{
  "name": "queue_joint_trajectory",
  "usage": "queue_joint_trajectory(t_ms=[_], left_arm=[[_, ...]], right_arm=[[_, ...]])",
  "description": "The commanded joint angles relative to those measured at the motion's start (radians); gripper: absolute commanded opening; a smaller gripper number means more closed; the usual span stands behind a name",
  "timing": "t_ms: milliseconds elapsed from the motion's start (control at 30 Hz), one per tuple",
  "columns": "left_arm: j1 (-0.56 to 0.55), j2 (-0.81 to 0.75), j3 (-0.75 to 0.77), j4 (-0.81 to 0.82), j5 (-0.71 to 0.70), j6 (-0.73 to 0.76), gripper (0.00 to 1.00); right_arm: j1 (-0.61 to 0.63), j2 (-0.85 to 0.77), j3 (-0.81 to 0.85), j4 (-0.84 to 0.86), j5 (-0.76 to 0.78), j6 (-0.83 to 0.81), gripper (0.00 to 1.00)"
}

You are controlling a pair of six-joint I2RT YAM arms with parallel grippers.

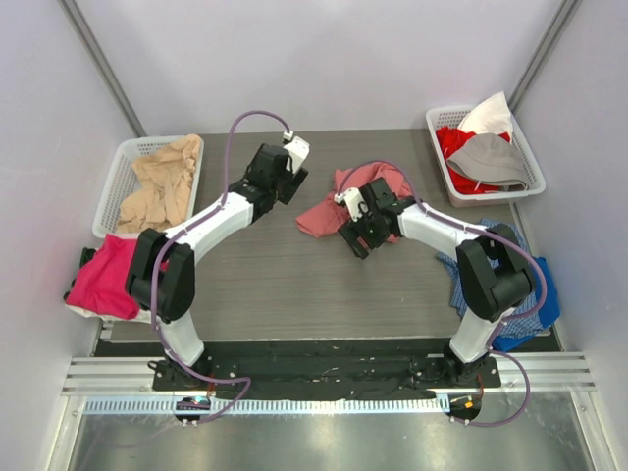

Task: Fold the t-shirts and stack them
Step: Flatten the tshirt out

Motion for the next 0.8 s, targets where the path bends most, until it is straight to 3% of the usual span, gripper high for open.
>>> queue_joint_trajectory(t_ms=[0,467,600,700,767], left_arm=[[0.007,-0.023,-0.015,0.068,0.011,-0.012,0.83],[0.028,-0.015,-0.087,0.097,0.025,-0.02,0.8],[0.03,-0.029,-0.112,0.105,0.037,-0.028,0.8],[0.03,-0.045,-0.133,0.093,0.069,-0.054,0.8],[0.028,-0.055,-0.15,0.074,0.118,-0.079,0.79]], right_arm=[[0.029,-0.001,0.038,0.001,0.02,-0.019,0.82],[0.035,0.092,0.064,0.03,0.063,-0.058,0.77],[0.035,0.121,0.079,0.035,0.086,-0.072,0.72],[0.037,0.138,0.089,0.036,0.089,-0.073,0.59],[0.035,0.15,0.093,0.038,0.092,-0.075,0.42]])
